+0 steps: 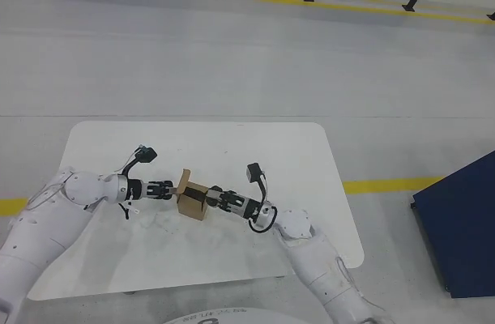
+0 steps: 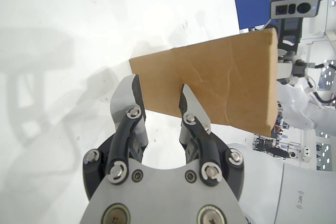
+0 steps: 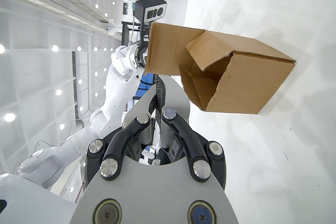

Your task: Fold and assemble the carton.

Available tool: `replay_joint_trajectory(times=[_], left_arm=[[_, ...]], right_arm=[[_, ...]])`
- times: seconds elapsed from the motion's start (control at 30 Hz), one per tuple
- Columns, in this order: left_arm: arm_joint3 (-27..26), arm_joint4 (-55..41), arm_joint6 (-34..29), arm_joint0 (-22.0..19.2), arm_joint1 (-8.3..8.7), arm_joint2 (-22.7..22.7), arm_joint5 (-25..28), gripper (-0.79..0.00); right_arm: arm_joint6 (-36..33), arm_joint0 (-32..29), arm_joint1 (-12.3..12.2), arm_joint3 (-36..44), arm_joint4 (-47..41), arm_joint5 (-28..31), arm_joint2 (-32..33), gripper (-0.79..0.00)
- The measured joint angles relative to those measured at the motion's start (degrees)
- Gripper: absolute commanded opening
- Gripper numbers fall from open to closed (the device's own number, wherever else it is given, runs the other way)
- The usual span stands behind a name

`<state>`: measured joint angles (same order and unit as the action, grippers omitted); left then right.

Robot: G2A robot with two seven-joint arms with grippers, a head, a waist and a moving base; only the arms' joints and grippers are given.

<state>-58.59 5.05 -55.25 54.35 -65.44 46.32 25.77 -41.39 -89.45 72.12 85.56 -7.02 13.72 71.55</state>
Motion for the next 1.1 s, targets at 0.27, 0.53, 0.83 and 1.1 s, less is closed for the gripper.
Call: replay_joint_trajectory(times=[0.27, 0.53, 0.83, 1.1], left_arm=[[0.34, 0.25, 0.36, 0.25, -0.16, -0.22, 0.04, -0.462], [0.76, -0.04, 0.89, 0.06, -0.43, -0.36, 1.26, -0.453], [3.23, -6.82, -1.27, 1.16, -0.12, 1.52, 8.29, -0.379], [6.12, -20.88, -10.33, 2.55, -0.28, 2.11, 12.57, -0.099]], right_arm=[[5.08, 6.19, 0.80, -2.24, 4.68, -11.90, -4.95, -0.785], [7.99, 7.35, 1.00, -0.87, 8.71, -20.26, -7.68, -0.785], [8.51, 5.31, 0.71, -0.45, 5.12, -14.72, -6.24, -0.785], [4.76, 0.44, -0.44, 0.15, 4.21, -2.11, -3.54, -0.785]])
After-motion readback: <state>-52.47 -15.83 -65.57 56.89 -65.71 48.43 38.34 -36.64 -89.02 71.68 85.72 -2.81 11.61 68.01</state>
